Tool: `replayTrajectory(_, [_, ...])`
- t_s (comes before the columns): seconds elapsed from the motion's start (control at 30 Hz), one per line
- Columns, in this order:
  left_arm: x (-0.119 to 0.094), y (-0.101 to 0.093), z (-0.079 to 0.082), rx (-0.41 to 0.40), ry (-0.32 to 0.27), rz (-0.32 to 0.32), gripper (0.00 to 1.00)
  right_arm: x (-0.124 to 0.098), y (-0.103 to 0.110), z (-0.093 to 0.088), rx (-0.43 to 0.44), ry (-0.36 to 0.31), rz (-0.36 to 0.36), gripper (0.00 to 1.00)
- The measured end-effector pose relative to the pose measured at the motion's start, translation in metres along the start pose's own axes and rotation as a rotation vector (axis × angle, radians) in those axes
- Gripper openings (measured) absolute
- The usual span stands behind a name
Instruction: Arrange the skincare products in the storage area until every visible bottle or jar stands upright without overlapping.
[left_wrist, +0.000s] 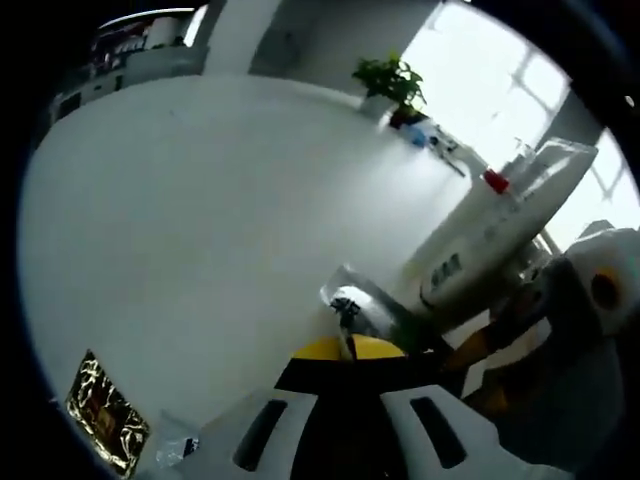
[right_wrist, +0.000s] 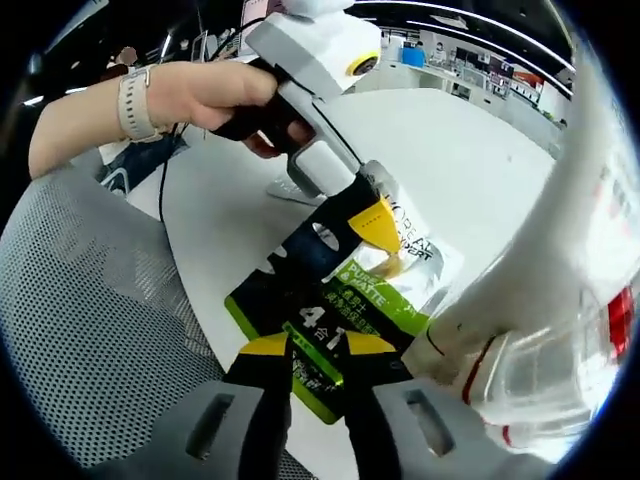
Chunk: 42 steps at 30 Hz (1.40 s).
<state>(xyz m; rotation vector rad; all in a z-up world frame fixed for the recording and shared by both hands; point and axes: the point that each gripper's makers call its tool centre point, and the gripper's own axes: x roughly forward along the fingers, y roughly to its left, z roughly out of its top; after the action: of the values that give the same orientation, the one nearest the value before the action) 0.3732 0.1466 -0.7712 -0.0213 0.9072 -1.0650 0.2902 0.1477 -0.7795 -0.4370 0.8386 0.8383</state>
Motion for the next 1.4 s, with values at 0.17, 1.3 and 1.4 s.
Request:
replayTrajectory(0.17, [0.001,0.001,-0.001,0.006,0.003,0.002,0.0,0.001,0.001,-0.002,-0.06,0.035,-0.018,0.19])
replayTrajectory(1.3, [-0.038,0.02,0.036,0.06,-0.144,0.118,0.0,0.002,0.004,-0.006,0.005,0.102,-0.057,0.18])
replayTrajectory(1.4, [-0.048,0.014,0.044,0.061,-0.189,0.092,0.0,0.002,0.004,-0.006,0.01,0.098,-0.056,0.18])
